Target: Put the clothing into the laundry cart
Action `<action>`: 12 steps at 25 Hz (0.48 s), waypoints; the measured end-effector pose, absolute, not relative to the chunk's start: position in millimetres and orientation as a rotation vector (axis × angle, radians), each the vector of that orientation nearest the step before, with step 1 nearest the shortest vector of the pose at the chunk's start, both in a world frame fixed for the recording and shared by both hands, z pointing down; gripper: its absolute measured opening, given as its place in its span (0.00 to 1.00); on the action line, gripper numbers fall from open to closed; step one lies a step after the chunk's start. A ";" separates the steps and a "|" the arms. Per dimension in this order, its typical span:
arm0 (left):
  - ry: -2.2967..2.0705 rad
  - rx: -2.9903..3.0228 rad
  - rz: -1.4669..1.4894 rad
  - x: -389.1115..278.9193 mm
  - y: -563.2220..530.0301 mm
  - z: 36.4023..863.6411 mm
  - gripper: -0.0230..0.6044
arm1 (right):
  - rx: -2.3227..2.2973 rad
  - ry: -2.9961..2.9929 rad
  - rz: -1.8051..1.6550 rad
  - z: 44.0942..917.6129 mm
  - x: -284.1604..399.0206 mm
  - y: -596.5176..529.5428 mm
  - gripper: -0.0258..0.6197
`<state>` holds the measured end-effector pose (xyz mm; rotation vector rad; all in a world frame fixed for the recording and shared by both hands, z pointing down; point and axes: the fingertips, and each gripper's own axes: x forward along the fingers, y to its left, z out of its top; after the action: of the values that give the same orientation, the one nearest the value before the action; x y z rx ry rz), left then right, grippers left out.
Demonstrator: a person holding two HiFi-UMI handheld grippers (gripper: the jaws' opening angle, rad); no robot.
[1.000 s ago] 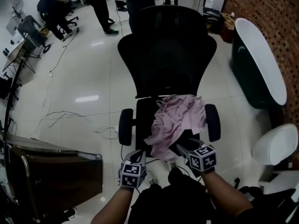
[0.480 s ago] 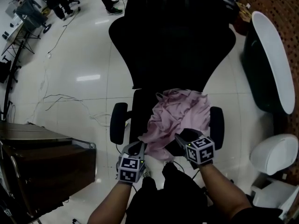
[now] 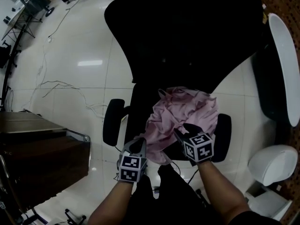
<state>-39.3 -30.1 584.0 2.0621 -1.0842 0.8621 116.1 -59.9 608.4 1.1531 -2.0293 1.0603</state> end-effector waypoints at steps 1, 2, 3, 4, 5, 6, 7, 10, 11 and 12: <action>-1.090 2.048 0.859 -38.9 -31.0 589.3 0.04 | 1.149 -2.028 1.059 612.9 116.1 -63.0 0.40; -1.097 2.033 0.856 -38.9 -31.9 594.5 0.04 | 1.143 -2.027 1.056 617.8 116.0 -65.7 0.40; -1.104 2.021 0.854 -39.1 -33.0 599.4 0.04 | 1.137 -2.025 1.049 623.1 115.7 -68.5 0.40; -1.110 2.013 0.853 -39.3 -34.7 604.2 0.04 | 1.130 -2.023 1.037 628.8 115.5 -71.9 0.40; -1.116 2.008 0.854 -39.6 -36.9 608.9 0.04 | 1.124 -2.021 1.019 634.8 115.5 -76.2 0.40; -1.120 2.005 0.855 -39.9 -39.1 613.4 0.04 | 1.119 -2.018 0.999 641.1 115.7 -80.8 0.40; -1.122 2.001 0.857 -40.2 -41.0 617.6 0.04 | 1.114 -2.015 0.980 647.5 116.0 -85.6 0.40; -1.126 1.991 0.865 -40.5 -45.8 629.1 0.04 | 1.097 -2.004 0.911 667.1 117.2 -100.5 0.40; -1.127 1.989 0.866 -40.2 -47.6 633.0 0.04 | 1.094 -2.000 0.887 673.7 117.7 -106.0 0.40; -1.128 1.986 0.866 -39.8 -49.6 637.0 0.04 | 1.091 -1.996 0.867 680.9 118.2 -111.3 0.40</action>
<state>-39.8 -49.6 637.0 1.9858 -1.1280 0.8660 118.2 -111.3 680.9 1.0913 -1.9956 0.8672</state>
